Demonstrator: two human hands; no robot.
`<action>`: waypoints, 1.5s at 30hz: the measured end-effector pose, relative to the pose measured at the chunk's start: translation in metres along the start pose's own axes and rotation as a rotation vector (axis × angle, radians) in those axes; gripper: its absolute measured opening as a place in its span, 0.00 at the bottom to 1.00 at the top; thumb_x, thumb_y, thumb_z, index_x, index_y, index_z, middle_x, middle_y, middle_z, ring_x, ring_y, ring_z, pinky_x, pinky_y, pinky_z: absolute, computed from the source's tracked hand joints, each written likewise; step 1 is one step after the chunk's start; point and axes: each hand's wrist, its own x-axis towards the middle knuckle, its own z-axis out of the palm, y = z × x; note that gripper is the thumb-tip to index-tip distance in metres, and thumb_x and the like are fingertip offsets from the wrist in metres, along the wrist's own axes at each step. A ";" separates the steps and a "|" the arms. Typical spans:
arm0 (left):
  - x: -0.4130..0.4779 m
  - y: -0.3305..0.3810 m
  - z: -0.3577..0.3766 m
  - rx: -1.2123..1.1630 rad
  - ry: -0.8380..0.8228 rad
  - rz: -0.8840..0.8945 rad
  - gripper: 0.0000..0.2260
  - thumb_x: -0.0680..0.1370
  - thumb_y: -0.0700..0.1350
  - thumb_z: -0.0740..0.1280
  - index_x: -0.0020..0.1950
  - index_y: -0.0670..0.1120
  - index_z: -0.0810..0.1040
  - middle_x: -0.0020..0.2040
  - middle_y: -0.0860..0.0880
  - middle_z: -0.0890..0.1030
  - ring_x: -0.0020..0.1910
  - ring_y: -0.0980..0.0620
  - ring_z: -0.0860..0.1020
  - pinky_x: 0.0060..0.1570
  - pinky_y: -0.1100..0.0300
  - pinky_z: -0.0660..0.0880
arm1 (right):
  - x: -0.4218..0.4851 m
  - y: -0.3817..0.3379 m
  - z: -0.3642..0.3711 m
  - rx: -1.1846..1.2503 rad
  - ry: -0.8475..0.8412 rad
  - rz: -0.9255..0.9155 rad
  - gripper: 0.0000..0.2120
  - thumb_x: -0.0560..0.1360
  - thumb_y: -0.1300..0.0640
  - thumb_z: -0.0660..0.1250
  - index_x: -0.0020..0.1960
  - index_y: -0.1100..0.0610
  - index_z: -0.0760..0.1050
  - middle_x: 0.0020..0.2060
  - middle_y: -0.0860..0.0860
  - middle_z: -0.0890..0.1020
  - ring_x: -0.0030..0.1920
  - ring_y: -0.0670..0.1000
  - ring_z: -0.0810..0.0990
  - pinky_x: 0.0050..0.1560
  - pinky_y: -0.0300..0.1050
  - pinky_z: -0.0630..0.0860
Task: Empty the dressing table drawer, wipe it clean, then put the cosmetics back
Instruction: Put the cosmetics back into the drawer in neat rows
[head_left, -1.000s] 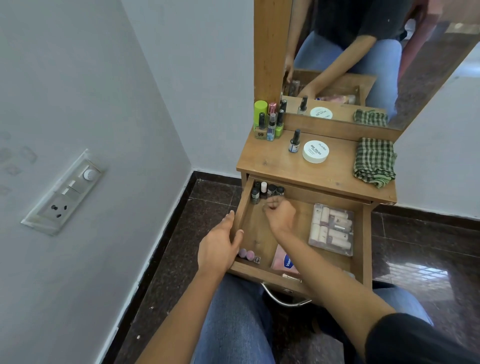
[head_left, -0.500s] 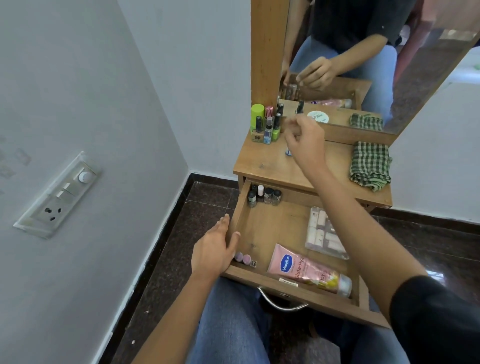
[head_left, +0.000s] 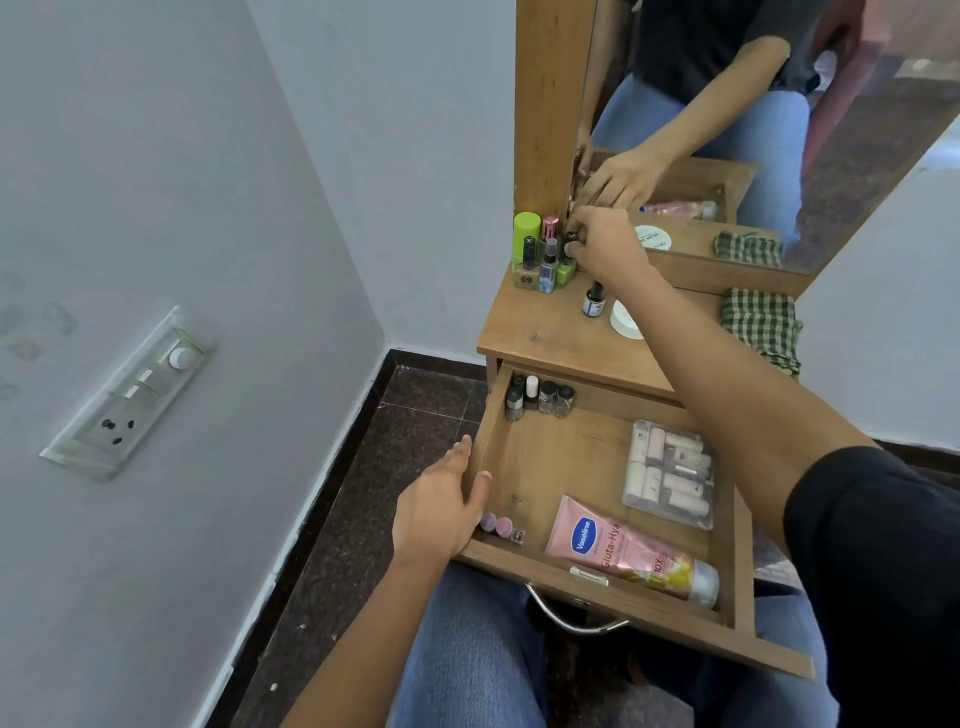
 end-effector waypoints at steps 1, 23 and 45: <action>0.000 0.000 0.000 0.002 0.001 0.003 0.24 0.81 0.56 0.58 0.77 0.52 0.63 0.72 0.54 0.70 0.69 0.55 0.71 0.64 0.57 0.70 | -0.001 0.000 -0.002 0.007 0.004 0.007 0.06 0.72 0.64 0.68 0.49 0.60 0.77 0.42 0.57 0.79 0.43 0.58 0.77 0.45 0.51 0.77; -0.003 0.004 -0.003 0.036 -0.013 0.012 0.22 0.81 0.55 0.58 0.75 0.54 0.66 0.63 0.53 0.79 0.56 0.54 0.79 0.53 0.57 0.75 | -0.214 0.004 0.066 0.225 0.036 0.125 0.06 0.74 0.53 0.68 0.49 0.54 0.75 0.38 0.49 0.80 0.39 0.50 0.78 0.41 0.49 0.78; -0.002 -0.001 0.000 -0.027 -0.004 0.037 0.22 0.81 0.54 0.58 0.75 0.53 0.65 0.72 0.54 0.71 0.67 0.55 0.72 0.63 0.56 0.71 | -0.212 -0.001 0.149 0.511 0.107 0.486 0.11 0.71 0.71 0.67 0.50 0.62 0.73 0.42 0.54 0.78 0.42 0.50 0.76 0.41 0.37 0.68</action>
